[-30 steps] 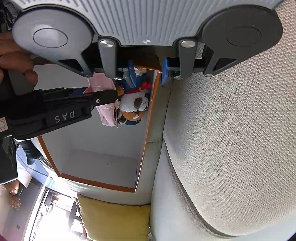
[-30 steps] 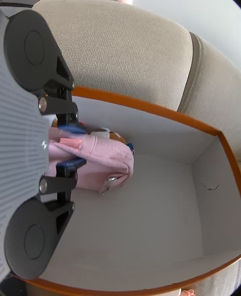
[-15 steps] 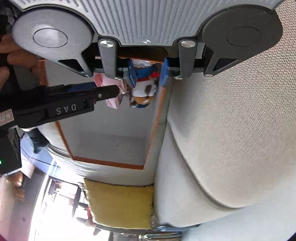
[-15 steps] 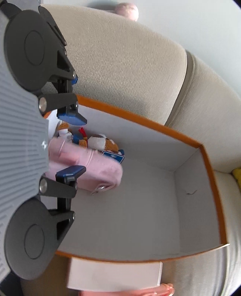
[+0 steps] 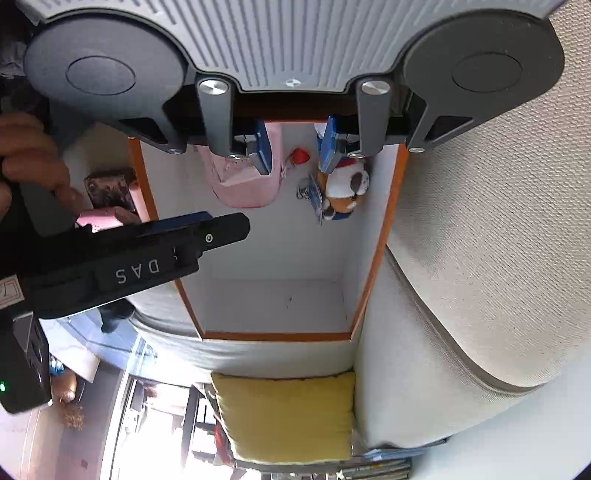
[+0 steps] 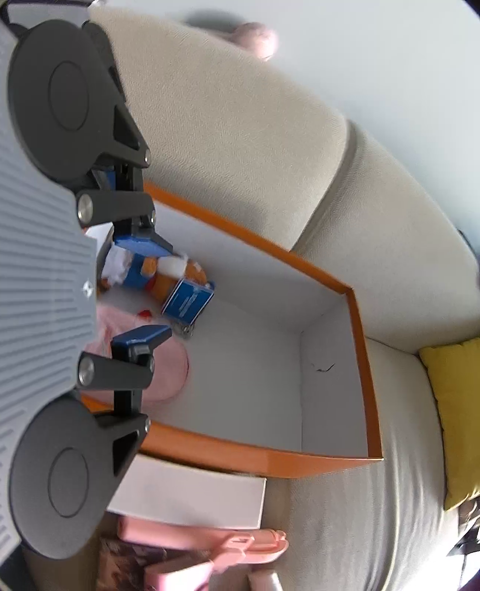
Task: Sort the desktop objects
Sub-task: 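Open the right gripper to release the pink bag inside the box, then grasp the pink bag again with the right gripper inside the box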
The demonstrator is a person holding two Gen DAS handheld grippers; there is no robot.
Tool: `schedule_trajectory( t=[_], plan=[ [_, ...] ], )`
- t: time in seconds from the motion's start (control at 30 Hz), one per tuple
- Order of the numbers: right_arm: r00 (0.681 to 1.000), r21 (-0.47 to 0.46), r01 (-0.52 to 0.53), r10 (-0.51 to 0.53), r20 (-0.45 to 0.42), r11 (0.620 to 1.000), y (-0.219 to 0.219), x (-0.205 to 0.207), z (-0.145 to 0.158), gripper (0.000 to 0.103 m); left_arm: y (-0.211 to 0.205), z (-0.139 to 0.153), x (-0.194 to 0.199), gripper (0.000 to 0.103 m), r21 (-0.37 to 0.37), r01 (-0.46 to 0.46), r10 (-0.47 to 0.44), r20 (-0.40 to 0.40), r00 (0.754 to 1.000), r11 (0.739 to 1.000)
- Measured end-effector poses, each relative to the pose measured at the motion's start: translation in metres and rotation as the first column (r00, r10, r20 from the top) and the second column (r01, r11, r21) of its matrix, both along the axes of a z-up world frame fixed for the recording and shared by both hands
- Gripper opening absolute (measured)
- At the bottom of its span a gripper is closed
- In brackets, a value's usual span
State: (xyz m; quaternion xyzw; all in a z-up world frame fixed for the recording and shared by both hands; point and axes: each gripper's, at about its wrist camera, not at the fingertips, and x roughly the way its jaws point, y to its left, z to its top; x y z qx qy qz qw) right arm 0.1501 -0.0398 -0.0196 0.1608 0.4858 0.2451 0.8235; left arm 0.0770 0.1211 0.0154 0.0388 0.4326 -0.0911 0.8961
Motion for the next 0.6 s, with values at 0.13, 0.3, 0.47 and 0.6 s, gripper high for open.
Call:
schedule_trajectory(
  t=[0.13,0.3,0.47,0.6],
  plan=[
    [0.994,-0.112,-0.104,0.103,-0.022,0.988,0.014,0.006,-0.008,0.042,0.003,-0.008,0.003,0.033,0.01,-0.011,0.011,-0.025,1.0,1.0],
    [0.97,-0.327,-0.224,0.241,0.011,0.918,0.038,0.015,-0.014,0.042,0.019,-0.014,0.004,0.033,0.005,-0.031,0.031,-0.025,0.999,0.999],
    [0.883,-0.449,-0.433,0.468,-0.035,0.782,0.067,0.03,-0.02,0.042,0.042,-0.015,0.008,0.033,0.003,-0.066,0.066,-0.019,0.998,0.998],
    [0.776,-0.519,-0.569,0.624,-0.085,0.637,0.089,0.033,-0.028,0.039,0.05,-0.015,0.01,0.033,-0.042,-0.04,0.039,-0.025,0.999,0.998]
  ],
)
